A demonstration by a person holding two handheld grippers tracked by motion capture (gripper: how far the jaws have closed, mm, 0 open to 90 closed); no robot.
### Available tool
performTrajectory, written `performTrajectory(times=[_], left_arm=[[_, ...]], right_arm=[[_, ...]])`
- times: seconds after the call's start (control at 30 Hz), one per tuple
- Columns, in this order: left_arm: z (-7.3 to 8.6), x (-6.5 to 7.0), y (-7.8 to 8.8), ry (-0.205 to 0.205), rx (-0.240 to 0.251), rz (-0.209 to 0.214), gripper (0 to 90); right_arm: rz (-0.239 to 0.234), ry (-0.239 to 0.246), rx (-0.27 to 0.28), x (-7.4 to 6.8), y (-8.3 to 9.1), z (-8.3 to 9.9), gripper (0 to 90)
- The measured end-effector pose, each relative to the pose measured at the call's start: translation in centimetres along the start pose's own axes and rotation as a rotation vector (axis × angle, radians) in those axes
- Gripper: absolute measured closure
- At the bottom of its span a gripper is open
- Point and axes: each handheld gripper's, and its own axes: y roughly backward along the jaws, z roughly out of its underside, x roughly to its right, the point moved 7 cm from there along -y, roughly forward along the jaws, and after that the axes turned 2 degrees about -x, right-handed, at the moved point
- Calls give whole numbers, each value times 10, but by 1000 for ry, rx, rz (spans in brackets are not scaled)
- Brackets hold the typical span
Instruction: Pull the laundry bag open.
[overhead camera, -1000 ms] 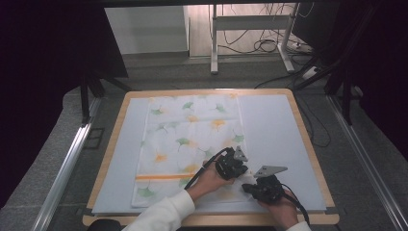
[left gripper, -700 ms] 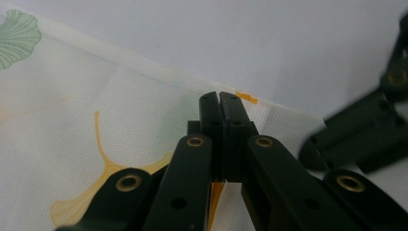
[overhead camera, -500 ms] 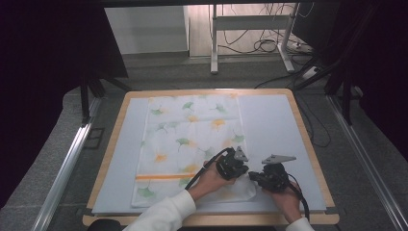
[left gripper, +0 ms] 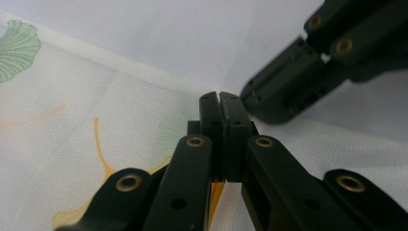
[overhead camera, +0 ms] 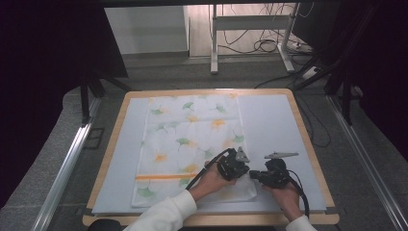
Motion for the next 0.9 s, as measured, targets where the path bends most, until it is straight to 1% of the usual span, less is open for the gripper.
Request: performTrajectory(times=[0.07, 0.13, 0.2, 0.23, 0.27, 0.33, 0.43, 0.63, 0.9], left_arm=[[0, 0, 0, -2, 1, -3, 900], [0, 0, 0, -6, -1, -6, 900], [1, 1, 1, -4, -1, -10, 900], [1, 1, 1, -4, -1, -10, 900], [1, 1, 1, -10, 1, -17, 900], [1, 2, 1, -24, 1, -28, 900], [2, 3, 1, -28, -2, -33, 900], [3, 4, 3, -66, -20, -55, 900], [4, 3, 4, -60, -20, -53, 900]], right_arm=[[3, 9, -23, -2, -4, 2, 889], [5, 6, -23, -2, -5, 2, 889], [-15, -19, -32, 0, -5, 2, 891], [-15, -19, -32, 0, -5, 2, 891], [-33, -43, -30, 1, -5, 1, 891], [-56, -69, -26, 2, -6, 1, 892], [-62, -73, -26, 3, -6, 1, 892], [-70, -80, -25, 4, -6, 1, 893], [-80, -89, -21, 4, -6, 2, 893]])
